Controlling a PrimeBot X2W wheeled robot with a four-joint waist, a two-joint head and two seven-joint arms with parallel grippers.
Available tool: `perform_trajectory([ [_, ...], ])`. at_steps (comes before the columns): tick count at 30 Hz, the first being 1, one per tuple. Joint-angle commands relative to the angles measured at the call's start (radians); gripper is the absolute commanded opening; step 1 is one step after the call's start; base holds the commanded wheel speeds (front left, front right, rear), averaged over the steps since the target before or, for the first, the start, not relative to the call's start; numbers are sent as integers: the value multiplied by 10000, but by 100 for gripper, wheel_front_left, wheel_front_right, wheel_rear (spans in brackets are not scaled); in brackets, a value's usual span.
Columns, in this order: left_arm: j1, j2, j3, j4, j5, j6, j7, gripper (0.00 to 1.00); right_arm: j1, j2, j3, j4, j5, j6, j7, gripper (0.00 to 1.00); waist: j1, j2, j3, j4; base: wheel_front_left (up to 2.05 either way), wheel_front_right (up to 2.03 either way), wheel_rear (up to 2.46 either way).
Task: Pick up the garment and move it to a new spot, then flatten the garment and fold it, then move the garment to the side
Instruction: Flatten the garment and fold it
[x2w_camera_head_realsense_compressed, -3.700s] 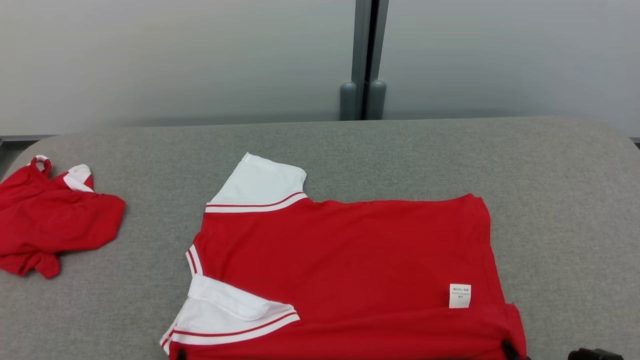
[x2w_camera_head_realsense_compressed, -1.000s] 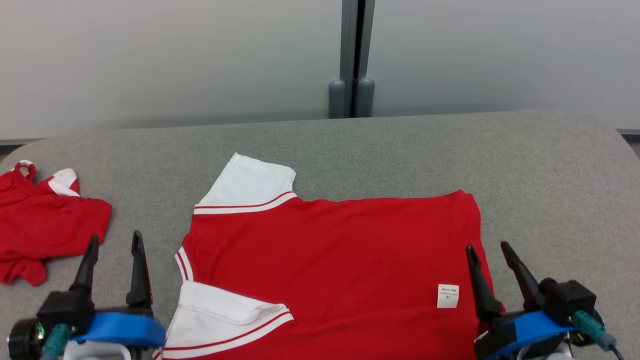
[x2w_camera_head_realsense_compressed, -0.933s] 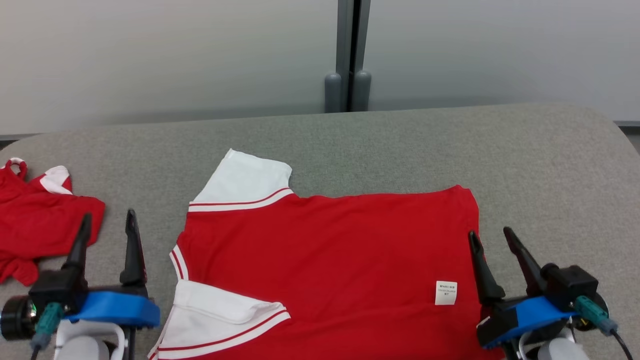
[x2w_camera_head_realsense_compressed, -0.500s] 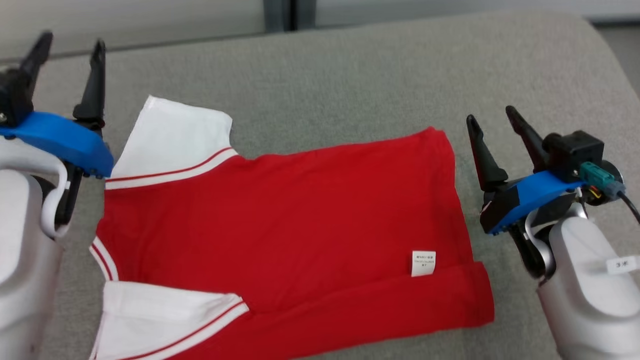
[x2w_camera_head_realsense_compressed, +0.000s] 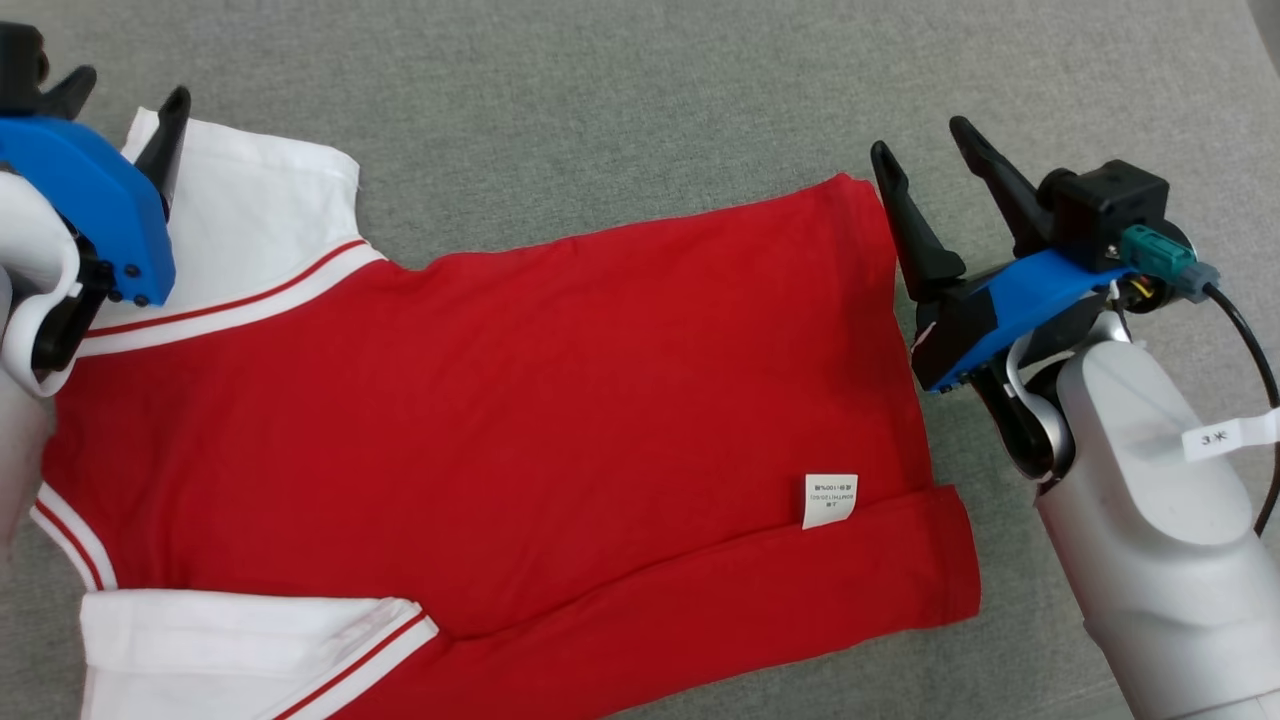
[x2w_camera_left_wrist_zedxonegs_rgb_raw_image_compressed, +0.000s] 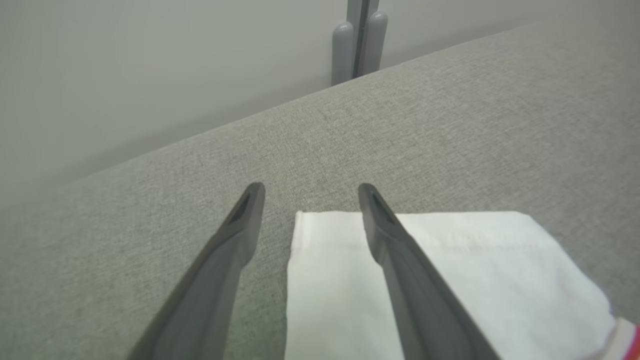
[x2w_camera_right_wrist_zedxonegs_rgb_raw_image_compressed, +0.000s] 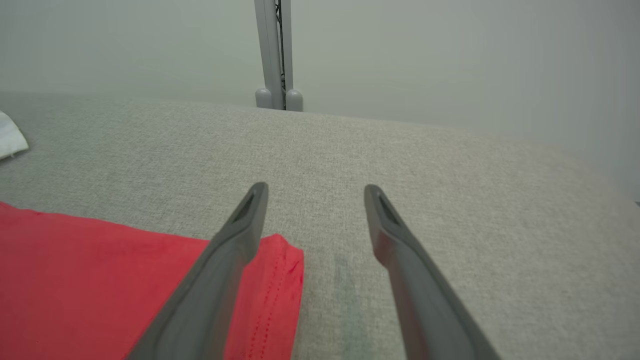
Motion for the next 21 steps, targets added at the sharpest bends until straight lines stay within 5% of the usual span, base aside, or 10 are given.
perform_trajectory([
  [1,-207,154,-242,105,-45,1,104,100,-206,7,74,66,31,2,-80,100,-2,-2,71,-38,0,0,0],
  [11,-727,305,-1422,1096,-1449,1,867,100,-702,-32,637,473,251,2,-118,100,-2,-2,366,-297,0,0,0],
  [12,-786,350,-1626,1144,-1445,-1,996,82,-720,-63,695,530,280,2,-71,100,-2,-2,357,-291,0,0,0],
  [13,-774,394,-1831,1171,-1461,-1,1082,23,-748,-73,762,593,314,2,14,100,-2,-2,331,-291,0,0,0],
  [14,-769,379,-1941,1175,-1568,-1,1079,0,-773,-96,797,648,375,2,47,100,-2,-2,291,-276,0,0,0],
  [21,-1145,284,-2413,1157,-2117,0,489,0,-861,-378,1127,879,1004,2,955,100,-2,-2,-115,-166,0,0,0],
])
